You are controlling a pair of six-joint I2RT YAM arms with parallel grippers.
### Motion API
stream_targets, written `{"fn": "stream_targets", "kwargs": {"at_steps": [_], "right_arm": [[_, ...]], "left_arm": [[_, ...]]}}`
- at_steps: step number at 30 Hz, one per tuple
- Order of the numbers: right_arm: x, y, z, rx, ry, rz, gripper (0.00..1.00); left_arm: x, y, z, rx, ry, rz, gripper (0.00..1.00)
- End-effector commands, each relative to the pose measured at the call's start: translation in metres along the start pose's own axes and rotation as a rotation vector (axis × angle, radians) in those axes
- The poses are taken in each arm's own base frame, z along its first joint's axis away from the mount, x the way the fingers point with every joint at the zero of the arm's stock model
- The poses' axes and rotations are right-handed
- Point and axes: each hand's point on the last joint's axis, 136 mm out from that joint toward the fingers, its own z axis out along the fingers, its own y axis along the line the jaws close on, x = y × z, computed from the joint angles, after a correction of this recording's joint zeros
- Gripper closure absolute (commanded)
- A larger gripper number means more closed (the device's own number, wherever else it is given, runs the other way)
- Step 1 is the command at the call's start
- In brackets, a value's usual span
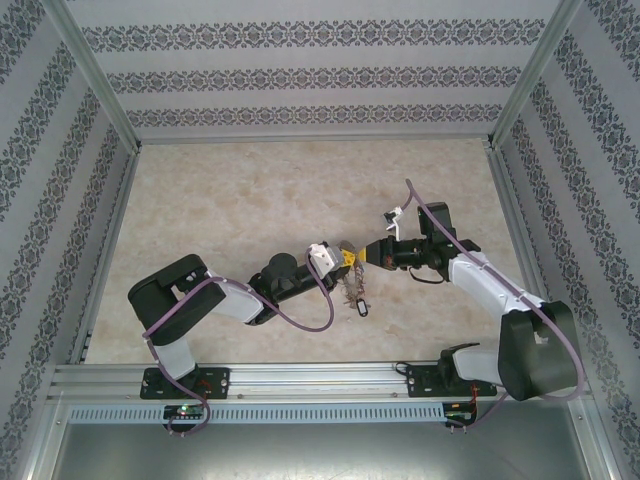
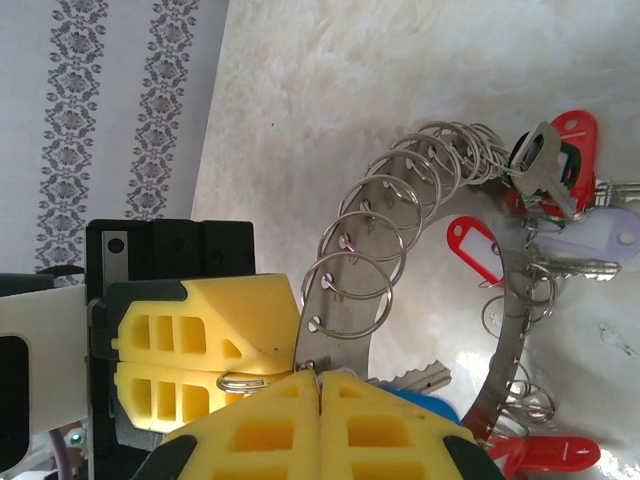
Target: Put the keys on the keyring
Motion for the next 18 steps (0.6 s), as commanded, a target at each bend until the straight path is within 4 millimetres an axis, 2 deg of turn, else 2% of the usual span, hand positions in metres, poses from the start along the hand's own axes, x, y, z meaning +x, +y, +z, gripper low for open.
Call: {"fn": "stream_targets", "kwargs": {"at_steps": [1,5,10,13,18], "right_arm": [[0.010,-0.006,0.001,0.034,0.042,0.056,0.98],[-0.002,0.001,-0.009,0.086,-0.018,-0.010,1.00],[-0.014,0.026,-0.021,0.059,-0.070,-0.092,1.00],[-0.014,0.045,-0.025,0.010,-0.072,-0.141,1.00],[-0.006,0.048,-0.021,0.036,-0.033,-0.188,1.00]], "left_arm": [[-0.069,-0.002,-0.002,0.014,-0.240,0.028,1.00],[-0.064,-0.004,-0.002,0.024,-0.213,0.031,1.00],[-0.054,-0.007,-0.002,0.041,-0.158,0.051,1.00],[-0.042,-0.008,0.000,0.046,-0.103,0.069,1.00],[-0.042,-0.011,0.001,0.068,-0.084,0.087,1.00]]}}
